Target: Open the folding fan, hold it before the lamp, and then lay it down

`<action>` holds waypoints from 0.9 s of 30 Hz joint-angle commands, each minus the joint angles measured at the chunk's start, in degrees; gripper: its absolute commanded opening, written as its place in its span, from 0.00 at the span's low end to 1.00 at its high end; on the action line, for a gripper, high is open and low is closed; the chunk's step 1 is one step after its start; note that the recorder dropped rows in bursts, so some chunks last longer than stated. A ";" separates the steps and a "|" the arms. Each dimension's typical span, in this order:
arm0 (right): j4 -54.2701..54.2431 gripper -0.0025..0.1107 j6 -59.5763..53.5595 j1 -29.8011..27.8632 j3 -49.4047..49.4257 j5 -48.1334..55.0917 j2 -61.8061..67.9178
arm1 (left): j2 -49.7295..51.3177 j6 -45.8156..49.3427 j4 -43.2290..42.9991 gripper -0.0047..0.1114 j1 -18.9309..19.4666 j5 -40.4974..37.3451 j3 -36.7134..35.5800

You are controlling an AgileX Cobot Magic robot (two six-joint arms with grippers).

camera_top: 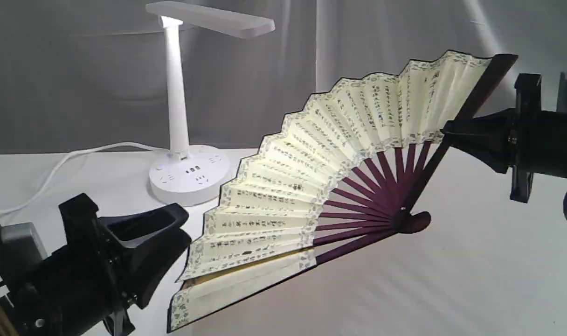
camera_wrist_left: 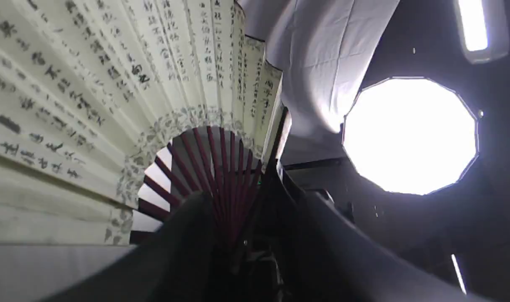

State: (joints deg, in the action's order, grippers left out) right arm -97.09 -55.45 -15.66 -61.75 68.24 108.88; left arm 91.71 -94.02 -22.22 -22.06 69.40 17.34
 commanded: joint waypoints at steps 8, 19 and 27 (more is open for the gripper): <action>-2.86 0.02 3.62 -0.24 0.00 1.73 -5.19 | -0.42 -2.30 7.21 0.53 -7.68 0.56 0.07; -2.86 0.02 5.99 -0.24 0.00 1.73 -10.06 | -0.42 -1.47 18.89 0.53 -15.92 -3.92 0.07; -2.86 0.02 7.75 -0.24 0.00 1.73 -10.57 | -0.42 0.07 27.36 0.53 -16.83 -14.99 2.10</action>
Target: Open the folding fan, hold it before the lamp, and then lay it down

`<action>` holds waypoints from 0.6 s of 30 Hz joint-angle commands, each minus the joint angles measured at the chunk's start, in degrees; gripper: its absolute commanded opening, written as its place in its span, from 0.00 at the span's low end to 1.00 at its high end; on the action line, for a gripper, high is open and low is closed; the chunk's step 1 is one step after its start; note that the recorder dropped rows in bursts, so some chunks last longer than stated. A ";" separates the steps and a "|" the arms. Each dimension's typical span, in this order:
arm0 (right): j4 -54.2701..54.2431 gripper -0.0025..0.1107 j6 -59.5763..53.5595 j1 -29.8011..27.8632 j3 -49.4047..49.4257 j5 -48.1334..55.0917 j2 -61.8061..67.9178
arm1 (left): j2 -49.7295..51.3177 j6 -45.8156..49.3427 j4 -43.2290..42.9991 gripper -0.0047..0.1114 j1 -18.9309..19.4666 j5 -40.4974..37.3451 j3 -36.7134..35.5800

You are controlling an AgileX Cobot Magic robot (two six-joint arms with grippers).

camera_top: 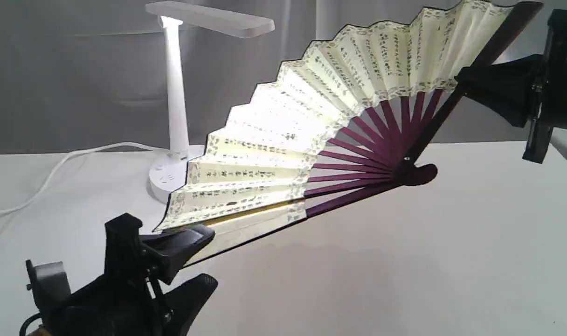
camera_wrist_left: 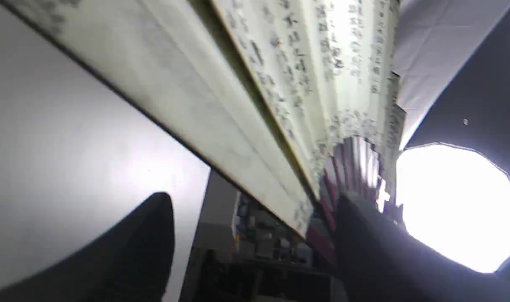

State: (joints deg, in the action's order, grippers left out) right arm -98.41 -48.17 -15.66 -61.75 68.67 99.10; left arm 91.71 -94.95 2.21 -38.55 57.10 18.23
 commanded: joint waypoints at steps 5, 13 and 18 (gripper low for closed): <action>-1.54 0.02 0.58 -0.24 0.00 1.30 -0.79 | -0.28 0.99 3.34 0.53 -0.34 -3.62 4.70; -1.54 0.02 0.58 -0.24 0.00 1.30 -0.79 | -0.28 0.63 4.64 0.40 -0.34 -10.90 7.10; -1.54 0.02 0.58 -0.24 0.00 1.30 -0.79 | -0.28 0.53 2.66 0.45 -0.34 -10.65 7.10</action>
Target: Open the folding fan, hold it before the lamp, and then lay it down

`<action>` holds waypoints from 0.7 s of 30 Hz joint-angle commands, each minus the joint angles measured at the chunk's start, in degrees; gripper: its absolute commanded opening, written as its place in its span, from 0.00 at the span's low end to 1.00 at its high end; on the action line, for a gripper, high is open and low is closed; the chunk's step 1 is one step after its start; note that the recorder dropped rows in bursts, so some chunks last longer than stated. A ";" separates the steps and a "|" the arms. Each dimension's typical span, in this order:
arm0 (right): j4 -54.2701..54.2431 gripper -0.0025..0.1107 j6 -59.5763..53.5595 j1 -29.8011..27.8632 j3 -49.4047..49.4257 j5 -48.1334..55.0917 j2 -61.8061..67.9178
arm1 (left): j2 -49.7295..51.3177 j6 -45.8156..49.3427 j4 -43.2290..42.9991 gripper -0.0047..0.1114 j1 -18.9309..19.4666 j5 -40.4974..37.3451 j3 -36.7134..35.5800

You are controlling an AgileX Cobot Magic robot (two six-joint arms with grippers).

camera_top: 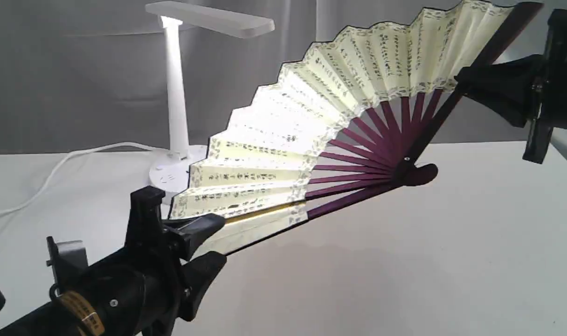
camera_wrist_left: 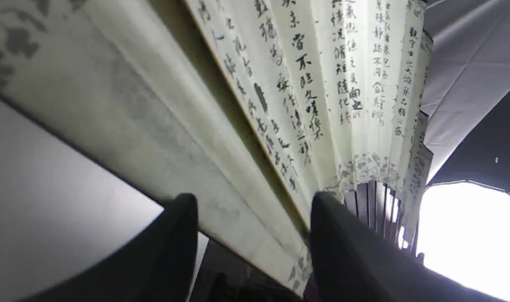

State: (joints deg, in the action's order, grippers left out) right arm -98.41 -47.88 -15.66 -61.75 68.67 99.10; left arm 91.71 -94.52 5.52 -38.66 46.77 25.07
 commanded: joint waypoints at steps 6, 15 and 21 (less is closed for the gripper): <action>-1.54 0.02 0.29 -0.24 0.00 1.27 -0.79 | -0.28 -3.13 -2.88 0.53 -0.24 -0.79 0.26; -1.54 0.02 0.92 -0.24 0.00 1.30 -0.79 | 1.65 -1.38 5.32 0.49 -0.24 -1.27 1.31; -1.54 0.02 1.68 -0.24 0.00 1.30 -0.79 | 6.51 -4.56 0.90 0.49 -0.24 3.15 4.39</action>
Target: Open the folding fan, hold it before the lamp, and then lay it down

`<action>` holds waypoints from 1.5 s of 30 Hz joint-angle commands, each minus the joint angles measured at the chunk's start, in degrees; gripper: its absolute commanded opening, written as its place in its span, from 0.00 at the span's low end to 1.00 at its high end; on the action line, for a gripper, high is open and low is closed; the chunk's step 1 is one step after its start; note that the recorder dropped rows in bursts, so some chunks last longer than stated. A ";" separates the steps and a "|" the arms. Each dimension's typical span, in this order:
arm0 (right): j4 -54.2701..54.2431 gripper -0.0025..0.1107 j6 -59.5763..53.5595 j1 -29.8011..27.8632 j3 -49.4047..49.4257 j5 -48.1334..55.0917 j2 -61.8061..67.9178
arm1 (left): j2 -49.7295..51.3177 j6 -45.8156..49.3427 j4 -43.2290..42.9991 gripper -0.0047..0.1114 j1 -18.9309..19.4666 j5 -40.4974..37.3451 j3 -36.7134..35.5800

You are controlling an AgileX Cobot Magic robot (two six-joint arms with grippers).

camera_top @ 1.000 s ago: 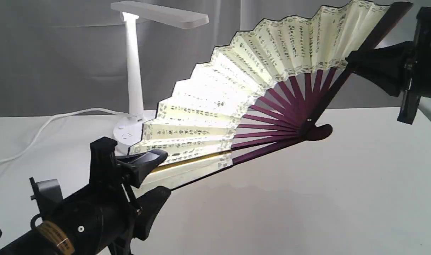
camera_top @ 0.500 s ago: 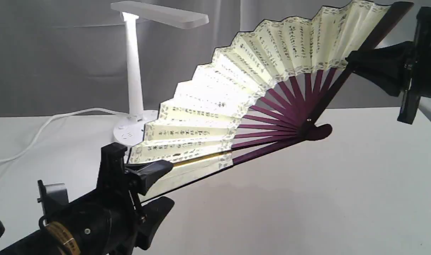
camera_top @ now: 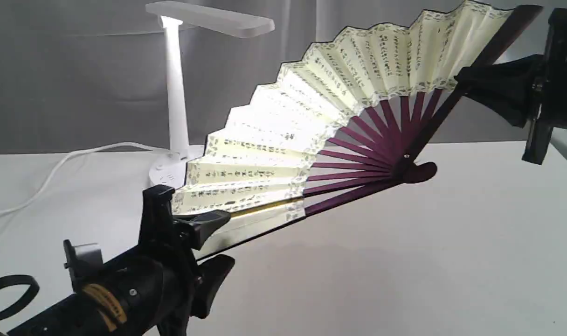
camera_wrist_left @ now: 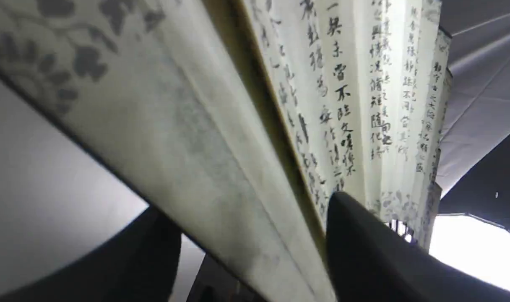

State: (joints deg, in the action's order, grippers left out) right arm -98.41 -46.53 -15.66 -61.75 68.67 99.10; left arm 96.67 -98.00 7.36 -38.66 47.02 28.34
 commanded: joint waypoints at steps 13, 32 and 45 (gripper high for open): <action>-1.54 0.02 0.33 -0.31 0.00 -0.89 -0.79 | 1.92 -4.12 -5.43 0.04 -0.24 4.66 1.20; -1.54 0.02 0.33 -0.31 0.00 -6.43 -0.79 | 0.63 -4.96 -4.22 0.04 -4.07 11.52 -4.61; -1.54 0.02 0.33 -0.31 0.00 -9.20 -0.79 | 0.63 1.07 19.28 0.04 -18.84 13.20 -4.71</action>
State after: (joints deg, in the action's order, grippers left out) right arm -96.61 -45.45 -15.56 -61.75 61.10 99.10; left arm 97.45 -99.64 26.49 -56.27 62.21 24.42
